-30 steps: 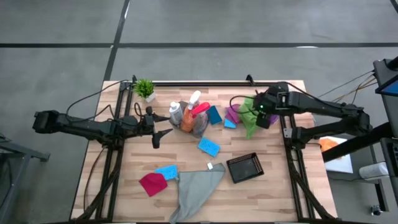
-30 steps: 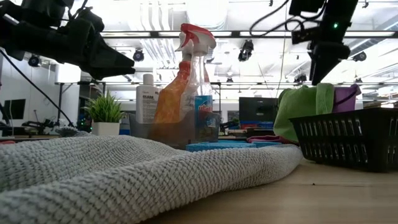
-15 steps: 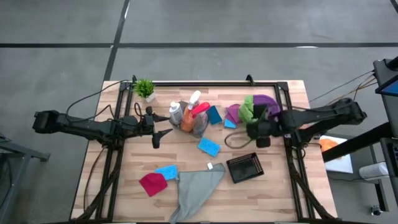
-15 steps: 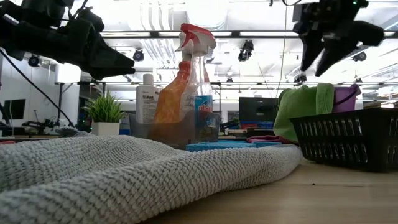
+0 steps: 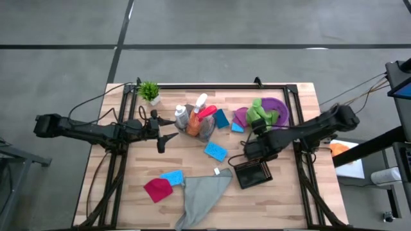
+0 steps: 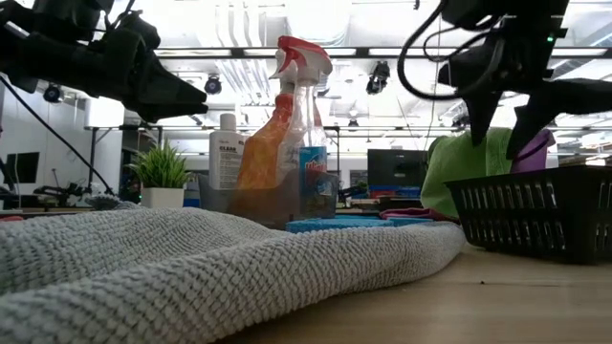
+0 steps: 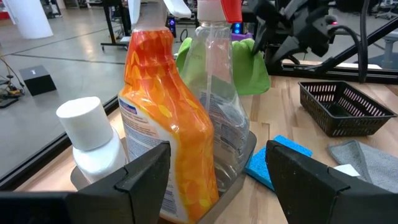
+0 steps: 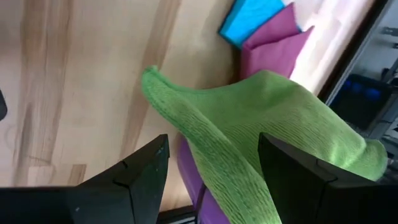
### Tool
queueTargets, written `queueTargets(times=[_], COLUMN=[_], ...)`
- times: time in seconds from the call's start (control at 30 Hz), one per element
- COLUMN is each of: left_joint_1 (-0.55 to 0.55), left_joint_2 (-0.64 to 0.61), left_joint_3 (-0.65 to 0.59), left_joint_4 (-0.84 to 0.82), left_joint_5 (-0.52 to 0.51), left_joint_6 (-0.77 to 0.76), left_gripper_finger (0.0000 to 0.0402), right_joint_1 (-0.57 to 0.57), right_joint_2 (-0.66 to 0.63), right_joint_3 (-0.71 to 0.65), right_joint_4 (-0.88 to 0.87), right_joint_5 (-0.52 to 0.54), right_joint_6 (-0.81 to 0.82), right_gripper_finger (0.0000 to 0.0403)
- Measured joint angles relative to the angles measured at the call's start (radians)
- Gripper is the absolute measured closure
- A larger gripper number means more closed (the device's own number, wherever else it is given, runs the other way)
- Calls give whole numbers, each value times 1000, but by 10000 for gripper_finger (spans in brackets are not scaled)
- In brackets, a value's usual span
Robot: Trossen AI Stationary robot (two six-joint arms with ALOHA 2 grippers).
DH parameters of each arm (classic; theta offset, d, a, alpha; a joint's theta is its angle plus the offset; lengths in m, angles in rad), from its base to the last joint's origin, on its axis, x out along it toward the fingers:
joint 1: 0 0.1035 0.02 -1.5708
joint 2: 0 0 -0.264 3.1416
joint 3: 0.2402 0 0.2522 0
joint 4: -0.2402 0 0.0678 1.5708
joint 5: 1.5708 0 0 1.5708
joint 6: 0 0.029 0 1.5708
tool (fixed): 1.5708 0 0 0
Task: Pick & Place Kitchen Items
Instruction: Put the green microfiber towel into the purple bucket
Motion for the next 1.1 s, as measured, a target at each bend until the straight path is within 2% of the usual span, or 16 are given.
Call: queueTargets(times=[0.2, 0.43, 0.57, 0.73, 0.77, 0.93, 1.1], left_joint_1=[0, 0, 0, 0, 0, 0, 0], left_joint_2=[0, 0, 0, 0, 0, 0, 0], left_joint_3=[0, 0, 0, 0, 0, 0, 0], left_joint_4=[0, 0, 0, 0, 1, 1, 1], left_joint_5=[0, 0, 0, 0, 0, 0, 0], left_joint_6=[0, 0, 0, 0, 0, 0, 0], left_gripper_finger=[138, 138, 138, 138, 138, 138, 138], right_joint_1=[0, 0, 0, 0, 0, -1, -1], right_joint_2=[55, 103, 113, 107, 100, 51, -50], right_joint_3=[-4, -6, -6, -6, -6, 4, 57], right_joint_4=[-3, -6, -6, -6, -6, -2, 0], right_joint_5=[8, 110, 129, 125, 124, 139, 223], right_joint_6=[-46, -52, -46, -45, -44, 12, 94], right_gripper_finger=[162, 167, 219, 353, 368, 383, 385])
